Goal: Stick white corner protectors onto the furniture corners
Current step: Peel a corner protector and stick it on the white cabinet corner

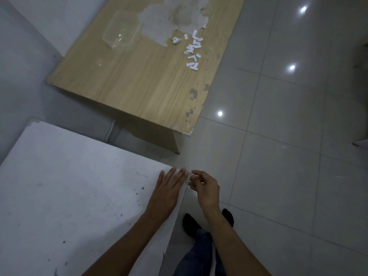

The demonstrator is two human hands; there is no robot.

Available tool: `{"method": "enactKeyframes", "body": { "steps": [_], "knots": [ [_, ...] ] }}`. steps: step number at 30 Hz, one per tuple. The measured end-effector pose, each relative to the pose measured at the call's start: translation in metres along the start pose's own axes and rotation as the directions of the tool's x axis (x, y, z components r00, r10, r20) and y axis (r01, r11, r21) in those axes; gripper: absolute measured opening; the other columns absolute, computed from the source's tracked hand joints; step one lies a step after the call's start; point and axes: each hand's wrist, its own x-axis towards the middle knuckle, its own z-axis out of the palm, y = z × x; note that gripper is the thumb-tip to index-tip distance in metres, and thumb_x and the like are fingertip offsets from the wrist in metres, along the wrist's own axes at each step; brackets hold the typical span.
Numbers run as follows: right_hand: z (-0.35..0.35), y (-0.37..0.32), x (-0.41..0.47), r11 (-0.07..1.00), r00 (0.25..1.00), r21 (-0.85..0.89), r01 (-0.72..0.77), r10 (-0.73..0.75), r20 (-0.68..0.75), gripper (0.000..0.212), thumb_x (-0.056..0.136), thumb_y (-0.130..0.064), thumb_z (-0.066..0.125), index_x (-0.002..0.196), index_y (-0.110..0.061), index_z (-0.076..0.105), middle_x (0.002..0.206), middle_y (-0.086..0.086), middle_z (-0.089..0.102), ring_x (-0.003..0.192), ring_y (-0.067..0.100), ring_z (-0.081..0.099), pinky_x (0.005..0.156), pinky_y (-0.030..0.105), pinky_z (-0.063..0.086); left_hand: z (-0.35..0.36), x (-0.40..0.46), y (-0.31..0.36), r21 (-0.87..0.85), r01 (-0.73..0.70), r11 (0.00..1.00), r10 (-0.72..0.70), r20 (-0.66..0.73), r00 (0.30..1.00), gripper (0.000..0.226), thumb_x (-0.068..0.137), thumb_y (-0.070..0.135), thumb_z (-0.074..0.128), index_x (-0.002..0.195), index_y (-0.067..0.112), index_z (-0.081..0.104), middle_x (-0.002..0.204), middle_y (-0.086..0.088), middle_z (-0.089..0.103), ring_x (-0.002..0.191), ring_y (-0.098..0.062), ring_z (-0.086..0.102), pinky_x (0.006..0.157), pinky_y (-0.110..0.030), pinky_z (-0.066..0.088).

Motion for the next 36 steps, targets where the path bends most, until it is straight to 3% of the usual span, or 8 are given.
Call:
{"method": "enactKeyframes", "body": {
  "steps": [7,10,17,23,27,30,33,36],
  "knots": [
    [0.0,0.0,0.0,0.992,0.996,-0.093,0.088,-0.087,0.013,0.017,0.091,-0.001,0.059,0.102,-0.006,0.071,0.088,0.003,0.073,0.076,0.01,0.07,0.074,0.018,0.056,0.0,-0.001,-0.002,-0.065,0.013,0.998,-0.012,0.009,1.0,0.056,0.085,0.009,0.026,0.135,0.007,0.051,0.141,-0.011,0.051,0.132,-0.036,0.044,0.109,-0.059,0.024],
    [-0.002,0.0,-0.001,0.986,0.994,-0.122,0.11,-0.108,0.025,0.018,0.092,-0.002,0.059,0.103,-0.007,0.072,0.087,0.001,0.072,0.076,0.008,0.07,0.077,0.019,0.055,0.001,-0.001,0.0,-0.084,0.024,0.996,-0.023,0.012,1.0,0.056,0.085,0.006,0.025,0.135,0.005,0.051,0.139,-0.013,0.052,0.131,-0.039,0.044,0.104,-0.064,0.022],
    [-0.009,0.001,0.005,0.995,0.994,-0.08,0.058,-0.05,0.098,0.02,0.091,0.0,0.059,0.106,-0.006,0.071,0.095,0.006,0.073,0.081,0.012,0.07,0.081,0.019,0.055,0.001,0.0,-0.002,-0.16,0.051,0.986,-0.05,0.01,0.999,0.056,0.085,-0.005,0.033,0.138,0.006,0.046,0.143,-0.014,0.047,0.137,-0.038,0.035,0.109,-0.059,0.01],
    [-0.023,-0.003,0.007,0.961,0.964,-0.219,0.169,-0.114,0.241,0.025,0.092,-0.005,0.06,0.115,-0.009,0.068,0.107,0.0,0.069,0.097,0.009,0.064,0.087,0.005,0.045,-0.006,0.001,0.001,-0.217,0.071,0.974,-0.07,0.01,0.997,0.054,0.087,-0.005,0.034,0.14,0.007,0.043,0.147,-0.014,0.042,0.141,-0.036,0.027,0.114,-0.053,0.003],
    [-0.032,-0.007,0.008,0.942,0.944,-0.264,0.206,-0.12,0.308,0.036,0.093,0.011,0.047,0.118,-0.007,0.066,0.103,0.005,0.067,0.09,0.004,0.059,0.083,0.004,0.043,-0.01,-0.001,0.007,-0.172,0.041,0.984,-0.046,-0.027,0.999,0.056,0.081,-0.014,0.056,0.133,0.008,0.054,0.136,-0.02,0.053,0.132,-0.041,0.041,0.109,-0.061,0.021],
    [-0.033,-0.007,0.01,0.943,0.936,-0.264,0.202,-0.107,0.334,0.041,0.092,0.014,0.041,0.118,-0.006,0.066,0.11,0.01,0.067,0.092,0.003,0.057,0.09,0.015,0.045,-0.008,-0.011,0.011,-0.02,-0.009,1.0,0.008,-0.02,1.0,0.064,0.064,-0.012,0.075,0.124,0.009,0.063,0.122,-0.017,0.064,0.116,-0.041,0.058,0.095,-0.064,0.041],
    [-0.032,-0.01,0.009,0.954,0.942,-0.252,0.163,-0.075,0.328,0.038,0.095,0.011,0.04,0.117,-0.005,0.066,0.113,0.011,0.067,0.103,0.01,0.057,0.101,0.03,0.046,-0.008,-0.019,0.013,0.101,0.002,0.995,-0.011,0.083,0.997,0.076,0.055,-0.004,0.08,0.127,0.011,0.061,0.122,-0.012,0.065,0.114,-0.039,0.06,0.091,-0.064,0.044],
    [-0.031,-0.01,0.007,0.96,0.945,-0.238,0.147,-0.065,0.319,0.038,0.095,0.01,0.038,0.117,-0.005,0.066,0.114,0.009,0.067,0.106,0.01,0.057,0.104,0.033,0.044,-0.007,-0.023,0.015,0.203,0.011,0.979,-0.051,0.19,0.98,0.082,0.051,0.005,0.084,0.129,0.011,0.059,0.125,-0.01,0.064,0.114,-0.04,0.06,0.088,-0.063,0.048]
  ]
}}
